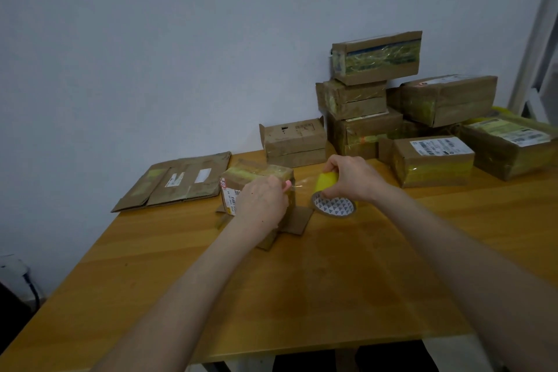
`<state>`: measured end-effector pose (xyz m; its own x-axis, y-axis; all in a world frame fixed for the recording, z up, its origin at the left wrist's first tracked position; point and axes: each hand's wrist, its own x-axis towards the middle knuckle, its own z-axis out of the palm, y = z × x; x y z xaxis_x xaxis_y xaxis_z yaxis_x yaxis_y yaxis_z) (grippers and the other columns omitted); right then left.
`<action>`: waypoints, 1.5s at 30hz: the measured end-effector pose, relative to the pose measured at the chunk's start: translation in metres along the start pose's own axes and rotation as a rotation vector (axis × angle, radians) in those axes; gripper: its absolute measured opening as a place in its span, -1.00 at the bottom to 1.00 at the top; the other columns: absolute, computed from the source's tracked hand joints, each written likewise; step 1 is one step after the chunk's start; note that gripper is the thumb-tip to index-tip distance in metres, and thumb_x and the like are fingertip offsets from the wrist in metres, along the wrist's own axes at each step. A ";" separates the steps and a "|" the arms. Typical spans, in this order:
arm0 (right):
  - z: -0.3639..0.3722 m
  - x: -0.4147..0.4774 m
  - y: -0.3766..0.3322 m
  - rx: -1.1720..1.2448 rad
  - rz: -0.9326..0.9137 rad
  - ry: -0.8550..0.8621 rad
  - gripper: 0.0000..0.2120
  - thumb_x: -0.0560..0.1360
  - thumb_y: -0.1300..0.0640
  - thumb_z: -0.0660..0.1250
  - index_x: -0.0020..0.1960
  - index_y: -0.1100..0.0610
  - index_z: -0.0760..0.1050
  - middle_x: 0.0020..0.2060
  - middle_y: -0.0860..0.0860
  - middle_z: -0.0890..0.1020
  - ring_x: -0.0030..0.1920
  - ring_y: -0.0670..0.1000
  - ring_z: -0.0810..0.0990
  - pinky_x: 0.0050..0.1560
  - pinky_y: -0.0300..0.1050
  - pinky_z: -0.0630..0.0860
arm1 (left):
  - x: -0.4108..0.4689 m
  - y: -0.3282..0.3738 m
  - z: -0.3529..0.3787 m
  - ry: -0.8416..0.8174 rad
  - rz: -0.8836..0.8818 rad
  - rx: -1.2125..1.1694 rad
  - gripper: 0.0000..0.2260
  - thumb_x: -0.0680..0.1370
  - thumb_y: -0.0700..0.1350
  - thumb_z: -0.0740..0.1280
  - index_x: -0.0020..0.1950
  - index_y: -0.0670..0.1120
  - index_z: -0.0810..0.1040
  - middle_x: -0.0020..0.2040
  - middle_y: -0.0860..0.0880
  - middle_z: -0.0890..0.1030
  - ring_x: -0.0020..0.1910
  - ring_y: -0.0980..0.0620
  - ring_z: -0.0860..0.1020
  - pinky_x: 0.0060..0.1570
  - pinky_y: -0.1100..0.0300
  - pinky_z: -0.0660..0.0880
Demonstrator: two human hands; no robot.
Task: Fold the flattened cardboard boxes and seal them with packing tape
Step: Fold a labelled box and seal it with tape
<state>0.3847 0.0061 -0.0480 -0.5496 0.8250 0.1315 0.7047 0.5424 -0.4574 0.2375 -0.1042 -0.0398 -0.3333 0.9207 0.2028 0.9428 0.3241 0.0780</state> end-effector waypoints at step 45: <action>0.007 -0.006 0.022 0.397 0.074 0.120 -0.51 0.32 0.07 0.54 0.17 0.03 0.41 0.08 -0.04 0.47 0.11 0.01 0.49 0.00 -0.09 0.55 | -0.014 -0.007 0.053 -0.090 0.034 0.119 -0.74 0.66 -0.03 0.10 0.29 -0.11 0.34 -0.08 -0.06 0.56 -0.17 -0.01 0.58 -0.21 0.15 0.59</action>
<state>0.4007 0.0118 -0.0649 -0.4314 0.8848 0.1761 0.4998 0.3969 -0.7699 0.2356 -0.1077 -0.0946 -0.3039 0.9457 0.1149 0.9495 0.3105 -0.0444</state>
